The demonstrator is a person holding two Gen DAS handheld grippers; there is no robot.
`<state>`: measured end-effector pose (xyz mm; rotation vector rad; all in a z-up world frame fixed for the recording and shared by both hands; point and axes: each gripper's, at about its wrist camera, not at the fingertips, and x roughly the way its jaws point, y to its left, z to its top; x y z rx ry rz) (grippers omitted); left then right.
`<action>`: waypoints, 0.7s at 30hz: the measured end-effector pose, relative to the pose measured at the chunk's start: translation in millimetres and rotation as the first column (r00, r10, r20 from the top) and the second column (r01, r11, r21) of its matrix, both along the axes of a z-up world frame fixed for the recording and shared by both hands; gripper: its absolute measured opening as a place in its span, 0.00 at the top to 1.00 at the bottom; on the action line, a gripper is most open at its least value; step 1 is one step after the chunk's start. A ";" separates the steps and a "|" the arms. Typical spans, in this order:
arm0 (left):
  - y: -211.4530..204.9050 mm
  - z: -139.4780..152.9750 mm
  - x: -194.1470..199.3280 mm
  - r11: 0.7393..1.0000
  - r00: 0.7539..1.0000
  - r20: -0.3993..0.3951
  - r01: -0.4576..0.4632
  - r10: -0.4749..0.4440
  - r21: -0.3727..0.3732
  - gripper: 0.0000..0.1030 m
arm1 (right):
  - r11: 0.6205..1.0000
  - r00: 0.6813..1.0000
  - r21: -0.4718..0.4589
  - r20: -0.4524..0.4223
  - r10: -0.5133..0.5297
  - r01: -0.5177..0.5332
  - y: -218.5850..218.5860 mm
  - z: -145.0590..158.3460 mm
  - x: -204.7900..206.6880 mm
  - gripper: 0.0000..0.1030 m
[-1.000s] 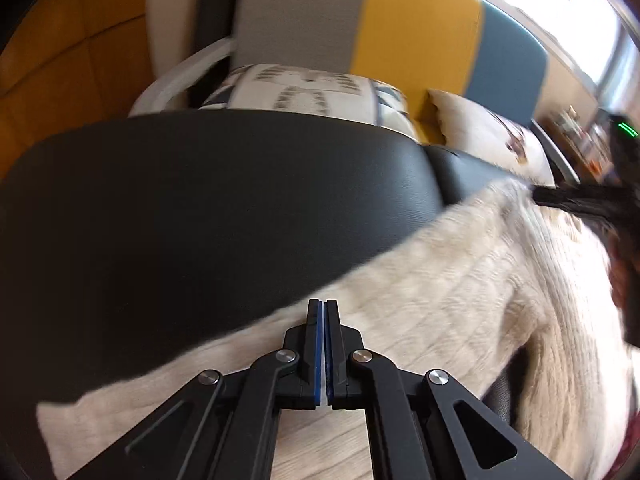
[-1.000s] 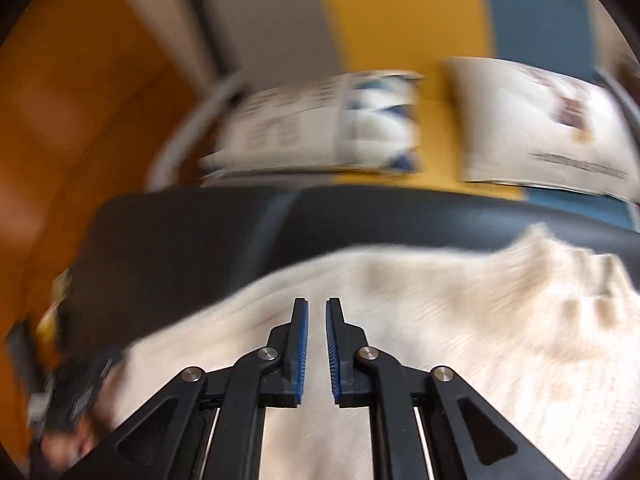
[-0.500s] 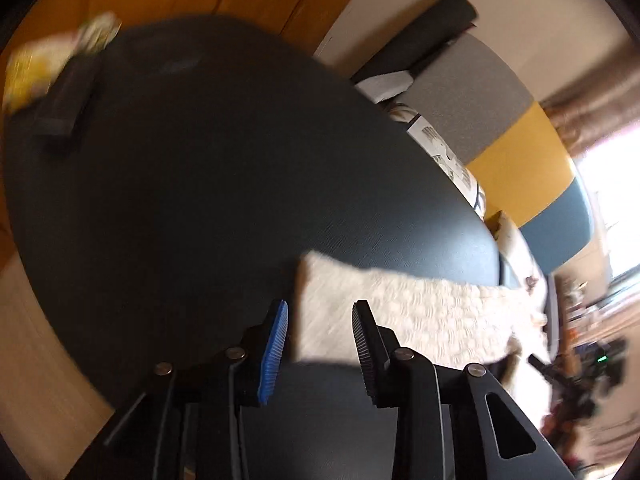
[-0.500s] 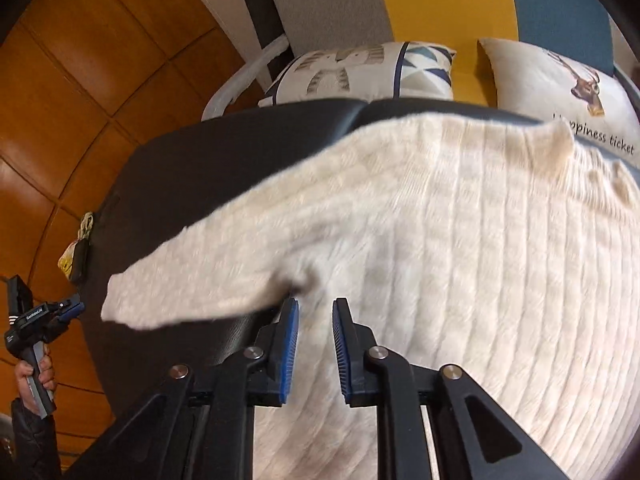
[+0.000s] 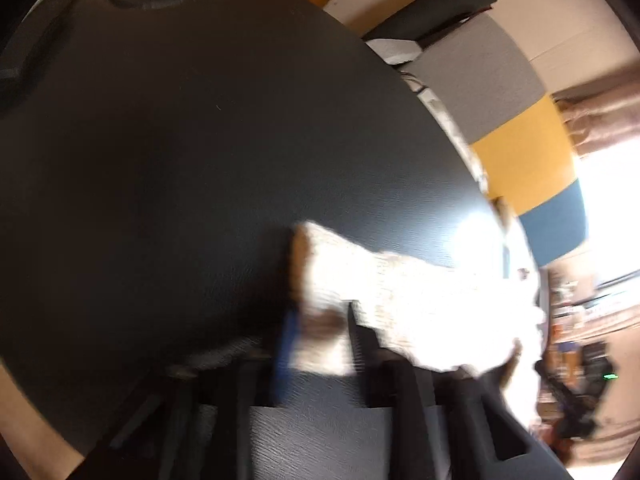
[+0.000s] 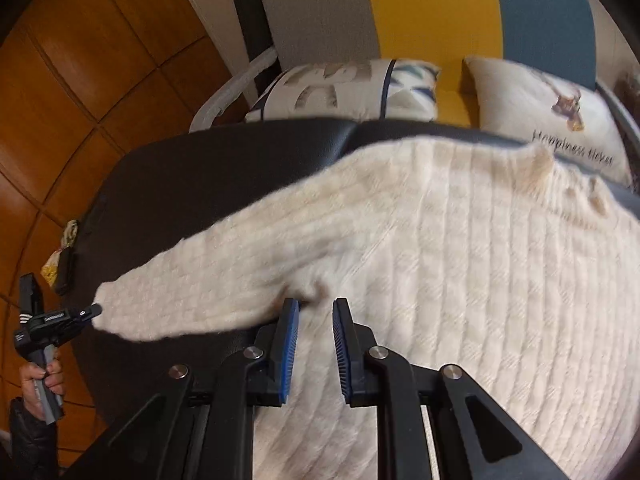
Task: Fold clothes
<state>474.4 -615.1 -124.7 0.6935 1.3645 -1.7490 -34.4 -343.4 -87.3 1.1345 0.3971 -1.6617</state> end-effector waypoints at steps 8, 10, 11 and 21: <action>-6.9 8.5 3.6 0.990 0.992 0.040 -0.119 0.123 -0.081 0.94 | 0.997 0.999 0.063 0.020 -0.041 0.040 -41.6 -16.9 -58.4 0.84; -12.1 8.9 0.5 0.988 0.989 0.066 -0.124 0.131 -0.096 0.94 | 0.994 0.999 0.095 -0.002 -0.050 0.050 -59.9 -27.3 -65.0 0.84; -14.9 8.3 -1.2 0.987 0.988 0.082 -0.123 0.131 -0.103 0.94 | 0.992 0.999 0.114 -0.016 -0.052 0.054 -69.5 -33.5 -67.9 0.84; -52.5 6.8 -16.4 0.981 0.968 0.191 -0.136 0.161 -0.136 0.94 | 0.989 0.994 0.109 0.028 -0.105 0.102 -109.6 -42.0 -86.6 0.85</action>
